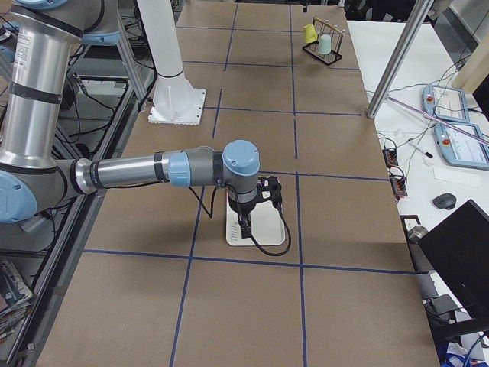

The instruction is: Left arm grabs green cup and hands to right arm on tray

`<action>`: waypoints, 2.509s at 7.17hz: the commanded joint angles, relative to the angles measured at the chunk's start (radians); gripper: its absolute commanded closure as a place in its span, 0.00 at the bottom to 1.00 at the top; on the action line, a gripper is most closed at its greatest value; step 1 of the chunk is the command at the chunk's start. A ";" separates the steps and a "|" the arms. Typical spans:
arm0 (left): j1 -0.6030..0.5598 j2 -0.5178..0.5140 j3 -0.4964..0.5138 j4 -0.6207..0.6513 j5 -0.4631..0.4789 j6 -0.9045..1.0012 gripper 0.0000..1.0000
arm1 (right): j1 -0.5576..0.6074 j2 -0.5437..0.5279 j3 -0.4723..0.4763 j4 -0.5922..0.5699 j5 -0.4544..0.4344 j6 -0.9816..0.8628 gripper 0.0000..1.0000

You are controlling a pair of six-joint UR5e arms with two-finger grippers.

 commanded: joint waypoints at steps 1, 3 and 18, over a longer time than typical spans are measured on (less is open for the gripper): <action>0.037 -0.127 0.235 -0.220 0.097 -0.141 0.00 | -0.006 0.000 -0.002 0.000 0.001 0.000 0.00; 0.100 -0.196 0.392 -0.380 0.195 -0.277 0.00 | -0.008 0.002 -0.002 0.000 0.001 0.000 0.00; 0.173 -0.233 0.544 -0.456 0.268 -0.295 0.62 | -0.011 0.014 -0.022 0.000 0.001 -0.002 0.00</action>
